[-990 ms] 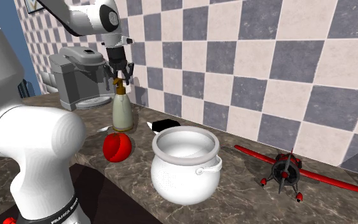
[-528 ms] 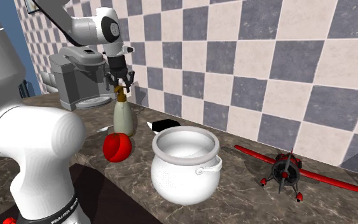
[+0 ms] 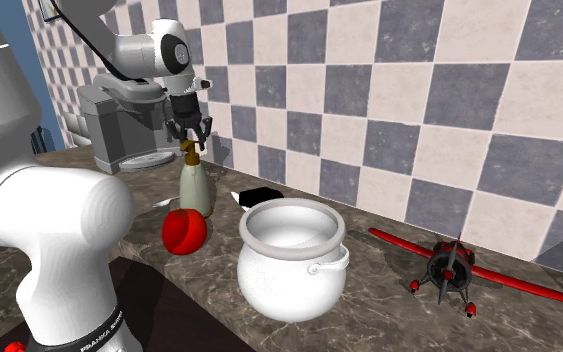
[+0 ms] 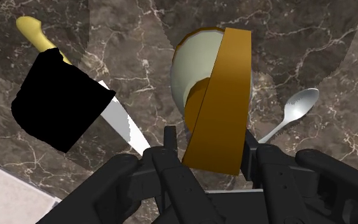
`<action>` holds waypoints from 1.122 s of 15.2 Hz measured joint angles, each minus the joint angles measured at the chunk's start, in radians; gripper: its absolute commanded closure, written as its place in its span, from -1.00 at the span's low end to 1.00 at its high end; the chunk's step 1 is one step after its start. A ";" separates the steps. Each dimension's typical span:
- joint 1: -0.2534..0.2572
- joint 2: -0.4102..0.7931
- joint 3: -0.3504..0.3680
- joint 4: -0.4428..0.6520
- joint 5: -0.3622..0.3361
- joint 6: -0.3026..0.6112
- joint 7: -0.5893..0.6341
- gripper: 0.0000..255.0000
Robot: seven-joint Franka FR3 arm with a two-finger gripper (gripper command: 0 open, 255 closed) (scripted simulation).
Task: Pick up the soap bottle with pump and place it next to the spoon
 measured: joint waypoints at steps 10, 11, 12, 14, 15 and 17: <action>0.003 -0.034 0.003 0.035 0.005 -0.067 0.000 -1.00; 0.004 -0.041 0.004 0.058 0.006 -0.097 0.000 -1.00; 0.004 -0.049 0.003 0.067 0.007 -0.114 -0.003 -1.00; 0.004 -0.053 0.002 0.075 0.007 -0.126 -0.005 -1.00; 0.004 -0.053 0.002 0.076 0.007 -0.127 -0.005 -1.00; 0.004 -0.053 0.002 0.077 0.007 -0.129 -0.005 -1.00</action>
